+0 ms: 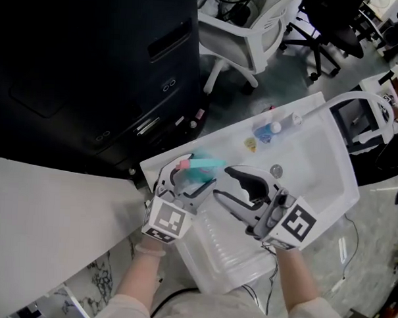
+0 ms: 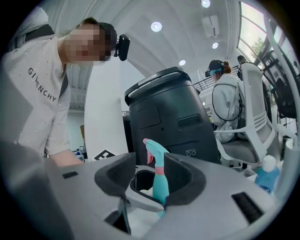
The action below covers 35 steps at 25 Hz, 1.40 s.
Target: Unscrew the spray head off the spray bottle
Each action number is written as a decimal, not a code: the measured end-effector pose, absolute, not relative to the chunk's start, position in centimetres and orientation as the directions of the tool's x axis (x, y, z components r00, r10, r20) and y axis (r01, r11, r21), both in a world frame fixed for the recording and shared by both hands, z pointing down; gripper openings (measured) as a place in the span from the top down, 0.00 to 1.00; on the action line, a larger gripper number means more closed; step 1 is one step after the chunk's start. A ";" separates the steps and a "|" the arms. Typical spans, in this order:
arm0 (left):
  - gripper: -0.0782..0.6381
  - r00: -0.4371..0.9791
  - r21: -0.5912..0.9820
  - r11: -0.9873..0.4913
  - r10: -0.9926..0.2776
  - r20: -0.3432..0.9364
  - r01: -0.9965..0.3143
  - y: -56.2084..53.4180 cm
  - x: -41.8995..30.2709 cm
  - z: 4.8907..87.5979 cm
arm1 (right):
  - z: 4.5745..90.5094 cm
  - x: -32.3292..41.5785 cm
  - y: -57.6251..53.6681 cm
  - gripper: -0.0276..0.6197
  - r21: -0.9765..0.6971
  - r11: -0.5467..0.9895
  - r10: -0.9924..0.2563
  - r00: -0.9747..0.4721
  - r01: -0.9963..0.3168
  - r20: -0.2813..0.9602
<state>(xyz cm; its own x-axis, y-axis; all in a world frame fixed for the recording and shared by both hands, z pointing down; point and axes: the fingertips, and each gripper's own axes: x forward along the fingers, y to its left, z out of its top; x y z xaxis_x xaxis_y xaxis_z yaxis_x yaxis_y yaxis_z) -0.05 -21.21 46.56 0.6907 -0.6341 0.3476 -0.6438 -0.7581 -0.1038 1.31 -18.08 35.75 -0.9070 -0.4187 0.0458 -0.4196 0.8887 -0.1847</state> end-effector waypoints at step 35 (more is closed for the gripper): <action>0.43 0.666 -0.066 -0.737 -0.642 0.380 -0.673 -21.0 -0.4 47.3 | 37.4 3.9 -21.5 0.57 -0.086 0.767 -0.622 -0.770 -0.635 0.141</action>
<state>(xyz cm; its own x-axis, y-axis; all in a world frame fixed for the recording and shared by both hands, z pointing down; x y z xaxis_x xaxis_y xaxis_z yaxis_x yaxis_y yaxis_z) -0.37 -20.97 47.30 0.6659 -0.6421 0.3798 -0.6727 -0.7369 -0.0663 3.89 -21.48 37.44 -0.7702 -0.6220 0.1411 -0.6355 0.7673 -0.0859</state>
